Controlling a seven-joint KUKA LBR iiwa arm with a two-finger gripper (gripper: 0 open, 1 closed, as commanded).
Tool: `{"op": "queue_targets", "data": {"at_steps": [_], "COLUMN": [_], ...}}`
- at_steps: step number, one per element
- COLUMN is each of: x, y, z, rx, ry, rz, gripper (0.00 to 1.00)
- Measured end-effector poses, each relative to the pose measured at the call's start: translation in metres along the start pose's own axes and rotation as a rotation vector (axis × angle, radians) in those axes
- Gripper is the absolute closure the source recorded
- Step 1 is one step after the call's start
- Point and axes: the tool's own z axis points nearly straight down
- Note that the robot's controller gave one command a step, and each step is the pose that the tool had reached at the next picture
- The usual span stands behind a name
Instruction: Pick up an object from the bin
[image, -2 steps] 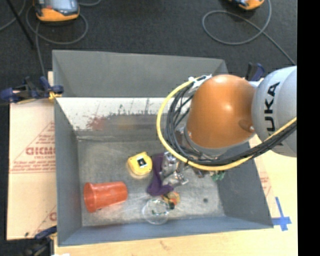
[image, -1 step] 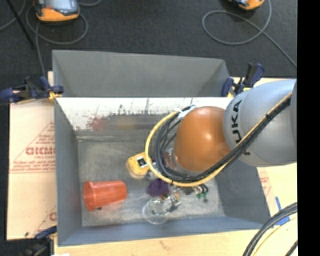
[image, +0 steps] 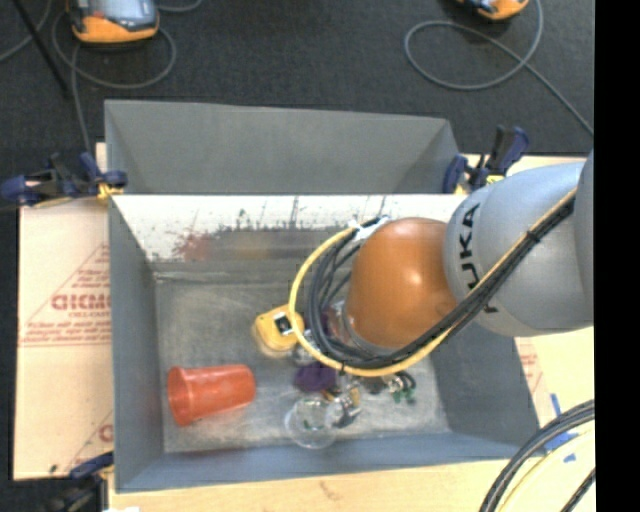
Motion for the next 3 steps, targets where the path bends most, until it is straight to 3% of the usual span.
{"op": "queue_targets", "data": {"at_steps": [1, 2, 3], "x": [0.008, 0.008, 0.009], "y": [-0.078, -0.078, -0.075], "z": [0.051, 0.051, -0.073], "rx": [-0.015, -0.015, 0.002], "ry": [-0.001, -0.001, -0.002], "rz": [-0.237, -0.236, -0.235], "gripper": [1.00, 1.00, 1.00]}}
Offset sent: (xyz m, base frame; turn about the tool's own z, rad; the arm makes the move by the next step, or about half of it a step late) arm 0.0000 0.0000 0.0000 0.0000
